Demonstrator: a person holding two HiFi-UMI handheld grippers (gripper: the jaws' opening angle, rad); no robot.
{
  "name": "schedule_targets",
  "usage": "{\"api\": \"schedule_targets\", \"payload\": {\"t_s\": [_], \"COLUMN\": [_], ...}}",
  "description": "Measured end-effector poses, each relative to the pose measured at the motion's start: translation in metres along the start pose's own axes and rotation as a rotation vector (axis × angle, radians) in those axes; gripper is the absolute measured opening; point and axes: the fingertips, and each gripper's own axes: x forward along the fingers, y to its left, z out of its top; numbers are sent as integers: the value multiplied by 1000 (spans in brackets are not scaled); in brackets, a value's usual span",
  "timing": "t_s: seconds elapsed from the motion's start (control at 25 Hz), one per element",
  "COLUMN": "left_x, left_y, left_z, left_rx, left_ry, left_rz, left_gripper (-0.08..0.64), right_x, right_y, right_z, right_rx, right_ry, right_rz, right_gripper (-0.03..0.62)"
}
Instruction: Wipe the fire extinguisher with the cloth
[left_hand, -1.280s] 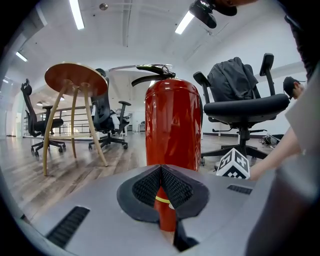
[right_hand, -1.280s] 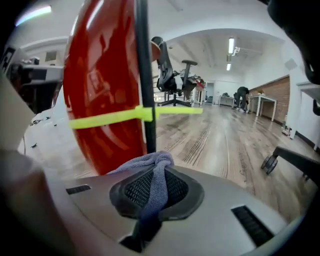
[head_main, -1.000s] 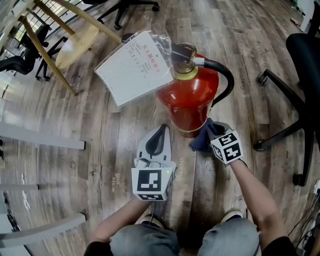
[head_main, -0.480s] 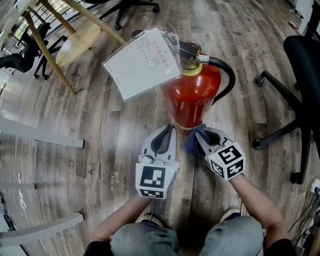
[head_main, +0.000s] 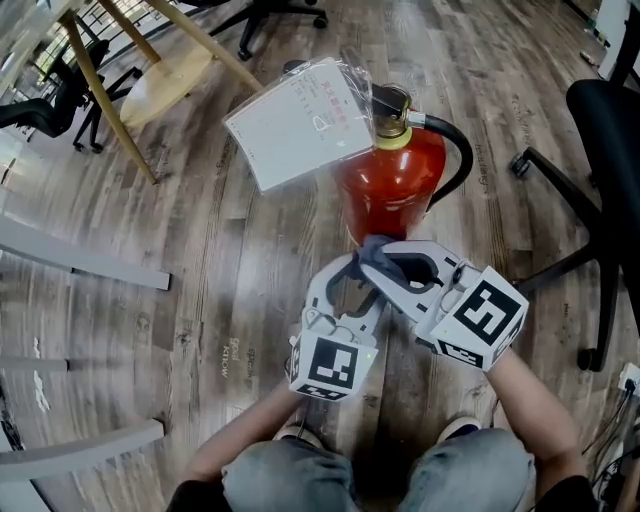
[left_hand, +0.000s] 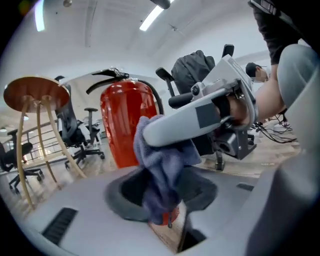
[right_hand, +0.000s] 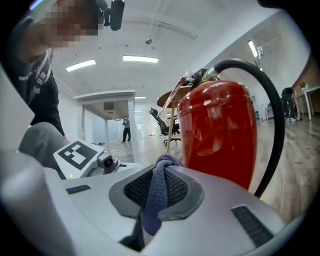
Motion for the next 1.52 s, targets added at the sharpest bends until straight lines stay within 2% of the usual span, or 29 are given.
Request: {"api": "schedule_targets", "payload": {"t_s": [0.04, 0.08, 0.24, 0.36, 0.48, 0.6, 0.68, 0.8, 0.92, 1.04, 1.2, 1.36, 1.52], "left_x": [-2, -4, -1, 3, 0, -13, -18, -21, -24, -23, -8, 7, 22], "left_y": [6, 11, 23, 39, 51, 75, 93, 107, 118, 132, 130, 109, 86], "left_z": [3, 7, 19, 27, 35, 54, 64, 76, 84, 86, 61, 11, -40], "left_rx": [-7, -11, -10, -71, -134, -127, -121, -73, -67, -52, -41, 14, 55], "left_ry": [-10, -19, -19, -8, 21, 11, 24, 45, 19, -6, 34, 123, 230], "left_rz": [23, 35, 67, 95, 110, 201, 266, 327, 370, 404, 409, 405, 350], "left_gripper": [79, 71, 67, 66, 67, 67, 67, 66, 66, 65, 57, 54, 54], "right_x": [-3, -7, -21, -37, -65, -86, -91, -85, -79, -76, -74, -65, -58], "right_y": [-2, -5, -8, -10, -25, -41, -46, -45, -41, -42, -40, -28, -25], "right_z": [3, 5, 13, 23, 48, 74, 85, 94, 101, 105, 92, 60, 38], "right_rx": [-4, -11, -44, -49, -28, -22, -25, -55, -83, -71, -35, -48, -60], "right_ry": [0, 1, 14, 3, -91, -191, -229, -233, -234, -241, -230, -177, -124], "right_rz": [-18, -40, -96, -114, -199, -300, -337, -333, -319, -323, -323, -314, -294], "right_gripper": [32, 32, 35, 82, 89, 89, 89, 89, 89, 89, 89, 89, 89]}}
